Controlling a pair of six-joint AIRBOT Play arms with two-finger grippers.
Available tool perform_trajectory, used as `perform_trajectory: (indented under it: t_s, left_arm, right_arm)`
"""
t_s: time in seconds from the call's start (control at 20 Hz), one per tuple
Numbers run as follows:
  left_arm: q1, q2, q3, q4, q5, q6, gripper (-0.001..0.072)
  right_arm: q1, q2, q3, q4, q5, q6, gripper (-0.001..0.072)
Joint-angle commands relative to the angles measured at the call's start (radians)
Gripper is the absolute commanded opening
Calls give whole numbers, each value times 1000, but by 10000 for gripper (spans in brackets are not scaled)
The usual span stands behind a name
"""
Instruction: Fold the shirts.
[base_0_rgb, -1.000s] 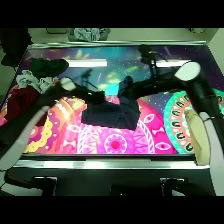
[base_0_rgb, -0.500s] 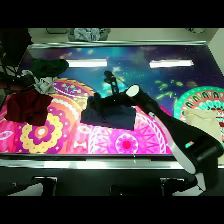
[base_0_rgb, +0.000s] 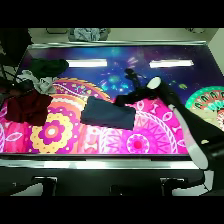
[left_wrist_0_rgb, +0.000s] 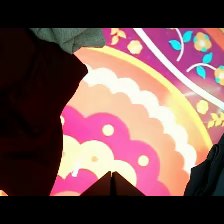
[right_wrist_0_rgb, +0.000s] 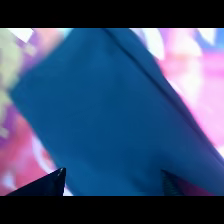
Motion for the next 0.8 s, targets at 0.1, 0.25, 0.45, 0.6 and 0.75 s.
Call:
perform_trajectory:
  t_s: [0.1, 0.25, 0.45, 0.6, 0.75]
  left_arm:
    - [-7, 2, -9, -1, 12, 8, 26]
    - [-18, 2, -9, -20, 10, 7, 27]
    - [-20, 2, -9, -55, 12, 7, 27]
    - [-20, 2, -9, -56, 11, 7, 27]
    - [-20, 2, -9, -56, 12, 8, 27]
  right_arm:
    - [-219, 42, -240, -93, 174, 102, 664]
    - [-217, 35, -380, 209, -24, -9, 662]
    - [-165, -16, -393, 257, -73, -16, 583]
    - [-122, -25, -390, 272, -128, -30, 54]
    - [-186, 35, -333, 307, -47, -209, 44]
